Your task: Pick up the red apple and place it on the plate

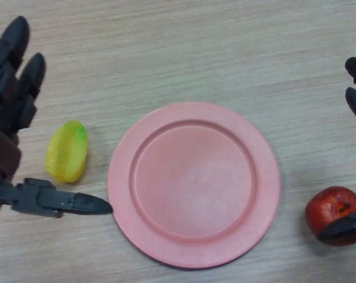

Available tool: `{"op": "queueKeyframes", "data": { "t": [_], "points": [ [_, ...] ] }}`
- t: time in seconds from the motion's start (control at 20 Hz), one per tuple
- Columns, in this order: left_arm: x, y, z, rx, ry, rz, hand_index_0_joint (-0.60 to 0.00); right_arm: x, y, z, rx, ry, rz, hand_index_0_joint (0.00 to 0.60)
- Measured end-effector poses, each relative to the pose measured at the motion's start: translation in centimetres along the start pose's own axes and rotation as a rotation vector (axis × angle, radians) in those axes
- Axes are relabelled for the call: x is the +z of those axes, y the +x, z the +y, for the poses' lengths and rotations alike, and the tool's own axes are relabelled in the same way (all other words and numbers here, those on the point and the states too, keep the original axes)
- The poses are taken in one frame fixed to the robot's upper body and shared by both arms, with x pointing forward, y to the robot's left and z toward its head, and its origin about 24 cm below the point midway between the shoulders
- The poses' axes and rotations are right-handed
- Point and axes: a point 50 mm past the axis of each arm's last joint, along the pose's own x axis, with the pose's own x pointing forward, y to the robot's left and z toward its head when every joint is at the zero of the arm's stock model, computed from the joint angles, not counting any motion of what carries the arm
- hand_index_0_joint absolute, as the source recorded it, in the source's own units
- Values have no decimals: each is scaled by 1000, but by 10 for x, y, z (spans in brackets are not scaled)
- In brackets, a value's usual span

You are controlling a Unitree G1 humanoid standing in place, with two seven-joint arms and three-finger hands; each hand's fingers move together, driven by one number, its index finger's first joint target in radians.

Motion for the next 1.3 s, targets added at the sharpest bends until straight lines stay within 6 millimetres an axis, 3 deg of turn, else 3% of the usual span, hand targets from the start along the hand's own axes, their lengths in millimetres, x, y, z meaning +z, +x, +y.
{"op": "queueKeyframes", "data": {
  "t": [0.4,0.85,0.95,1.1,1.3],
  "points": [
    [-7,0,2,10,15,31,0,6,6,1,44,60,-66,0],
    [-16,6,0,9,50,36,0,-76,-13,-1,122,-261,199,0],
    [-15,7,0,8,50,30,0,-79,-14,0,118,-255,209,200],
    [-15,7,0,7,52,29,0,-76,-20,1,121,-262,216,599],
    [-12,8,-1,4,56,15,0,-69,-22,3,157,-243,253,600]
  ]
}}
